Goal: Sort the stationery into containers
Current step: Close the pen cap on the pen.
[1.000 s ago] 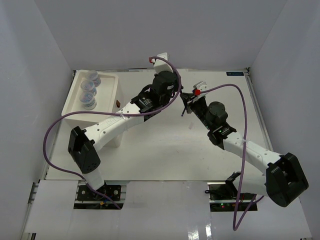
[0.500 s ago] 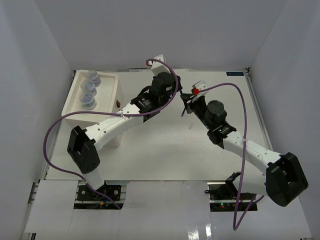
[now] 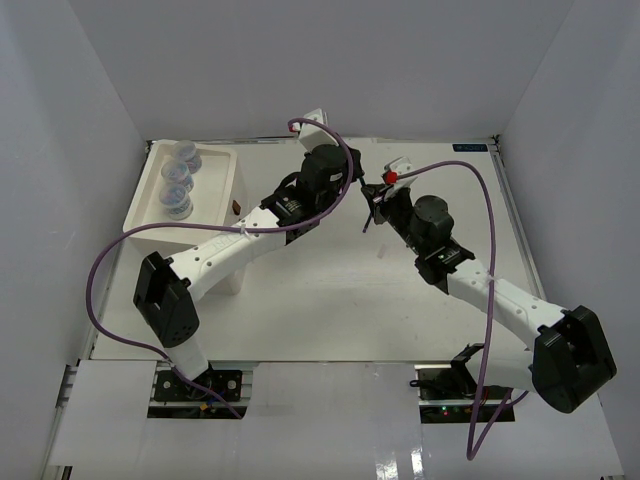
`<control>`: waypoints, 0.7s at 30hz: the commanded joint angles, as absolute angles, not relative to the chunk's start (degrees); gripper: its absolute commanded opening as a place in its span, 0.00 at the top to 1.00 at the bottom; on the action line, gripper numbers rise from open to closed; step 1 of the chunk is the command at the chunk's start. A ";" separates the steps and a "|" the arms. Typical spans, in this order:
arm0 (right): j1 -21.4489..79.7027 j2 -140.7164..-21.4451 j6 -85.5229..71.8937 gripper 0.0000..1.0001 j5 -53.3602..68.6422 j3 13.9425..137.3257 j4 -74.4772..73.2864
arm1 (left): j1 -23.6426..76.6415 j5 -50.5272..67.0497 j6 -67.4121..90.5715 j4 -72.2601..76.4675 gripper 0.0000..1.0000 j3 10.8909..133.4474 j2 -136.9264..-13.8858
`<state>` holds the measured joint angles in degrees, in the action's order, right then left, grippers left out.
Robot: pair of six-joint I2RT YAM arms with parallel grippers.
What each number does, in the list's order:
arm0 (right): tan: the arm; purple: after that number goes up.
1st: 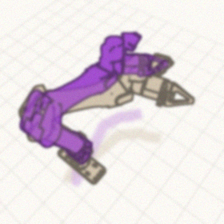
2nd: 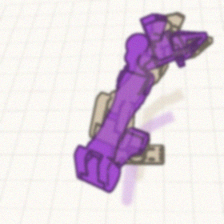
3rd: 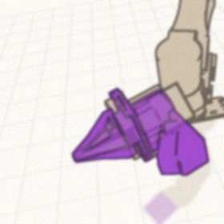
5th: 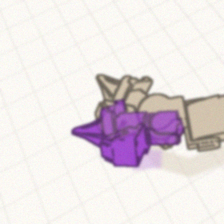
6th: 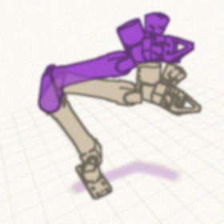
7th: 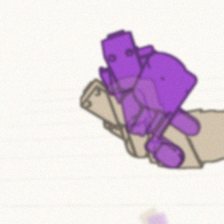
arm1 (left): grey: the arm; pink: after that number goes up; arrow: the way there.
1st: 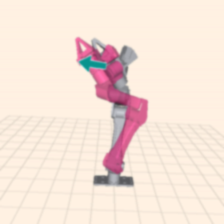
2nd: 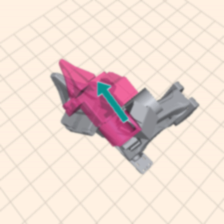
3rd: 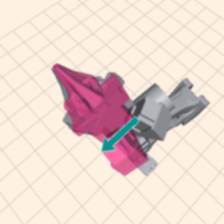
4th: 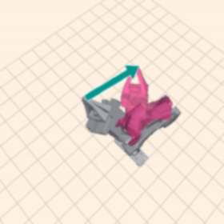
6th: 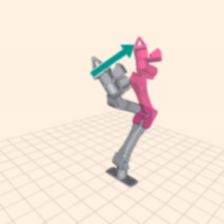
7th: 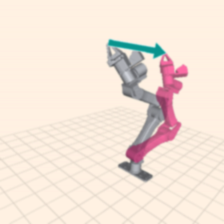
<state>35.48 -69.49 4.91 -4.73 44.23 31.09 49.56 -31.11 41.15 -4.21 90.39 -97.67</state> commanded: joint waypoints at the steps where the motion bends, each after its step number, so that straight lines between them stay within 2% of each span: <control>1: 35.95 -68.11 3.43 0.92 -2.20 52.64 47.90 | 52.56 -21.53 44.38 -11.69 1.00 87.54 -99.23; 21: 35.86 -68.55 3.16 0.92 -0.62 56.34 48.87 | 52.91 -18.28 45.70 -12.66 1.00 86.05 -101.51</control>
<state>35.03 -70.35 4.91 -4.47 47.37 26.37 49.17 -31.05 42.74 -2.28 89.54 -98.13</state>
